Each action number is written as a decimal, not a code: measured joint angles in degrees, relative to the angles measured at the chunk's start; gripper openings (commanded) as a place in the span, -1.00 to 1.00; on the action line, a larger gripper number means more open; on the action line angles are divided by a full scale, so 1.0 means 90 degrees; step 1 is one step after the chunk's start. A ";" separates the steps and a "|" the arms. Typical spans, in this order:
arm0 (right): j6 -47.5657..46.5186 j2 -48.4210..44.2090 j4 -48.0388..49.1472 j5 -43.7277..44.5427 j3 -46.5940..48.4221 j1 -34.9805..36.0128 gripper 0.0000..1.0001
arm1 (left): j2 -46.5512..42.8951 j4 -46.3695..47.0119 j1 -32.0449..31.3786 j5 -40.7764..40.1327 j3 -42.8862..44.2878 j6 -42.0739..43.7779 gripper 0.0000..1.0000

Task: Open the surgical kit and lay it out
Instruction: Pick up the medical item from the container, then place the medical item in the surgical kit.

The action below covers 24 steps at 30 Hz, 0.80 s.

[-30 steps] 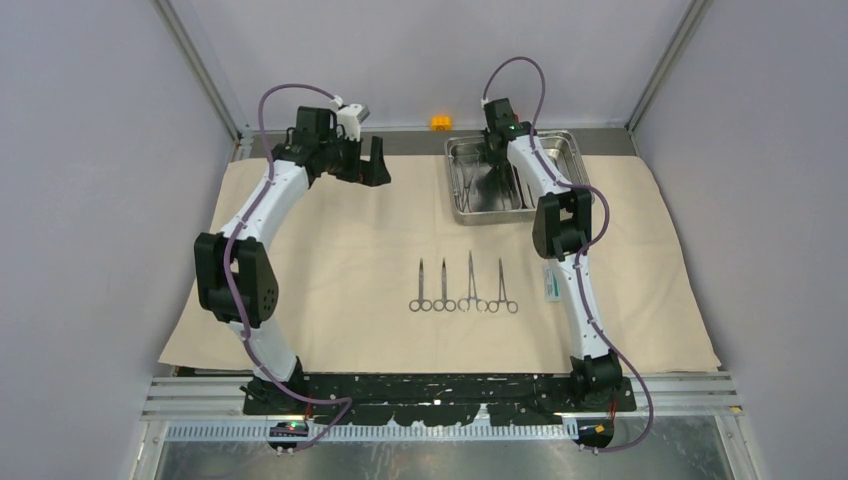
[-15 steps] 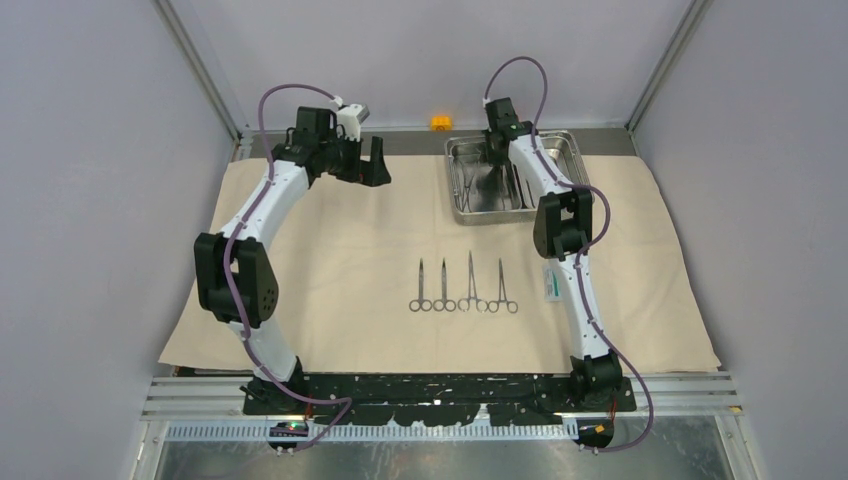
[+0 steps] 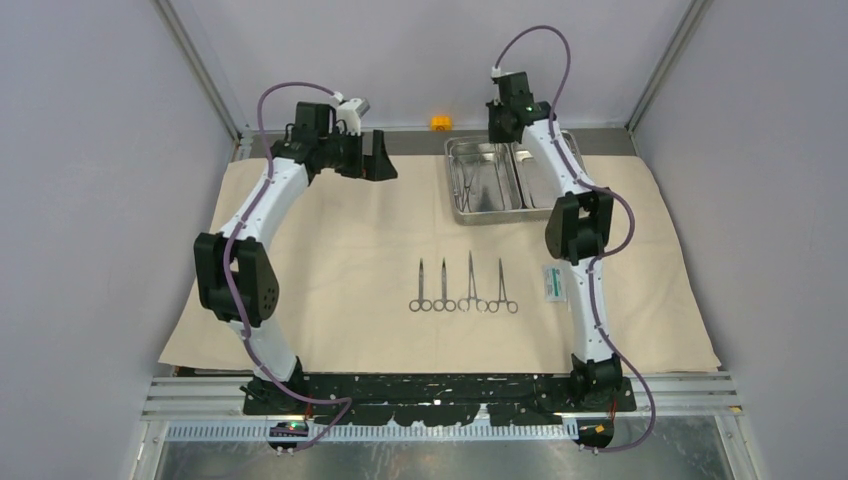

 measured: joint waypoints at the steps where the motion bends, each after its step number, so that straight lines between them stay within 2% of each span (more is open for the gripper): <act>1: 0.0085 -0.0221 0.0017 -0.0136 -0.0083 0.0000 -0.99 | 0.0010 0.0002 -0.0007 0.0092 0.0041 -0.0083 0.99; 5: 0.0447 -0.1173 0.0134 -0.0833 -0.0588 -0.0002 -0.99 | 0.0024 0.0233 -0.0063 0.0612 0.0100 -0.0534 1.00; 11: 0.1362 -0.2635 0.0843 -0.2412 -0.2093 -0.0002 -0.99 | 0.0075 0.1190 -0.0323 0.1452 0.0070 -0.1620 0.98; 17: 0.2786 -0.3670 0.2618 -0.4303 -0.4090 -0.0002 -0.99 | 0.0073 0.3186 -0.0767 0.2176 -0.0746 -0.3053 0.86; 24: 0.3983 -0.4014 0.4350 -0.5275 -0.5430 0.0005 -0.99 | 0.0078 0.5003 -0.1149 0.2421 -0.1525 -0.4517 0.73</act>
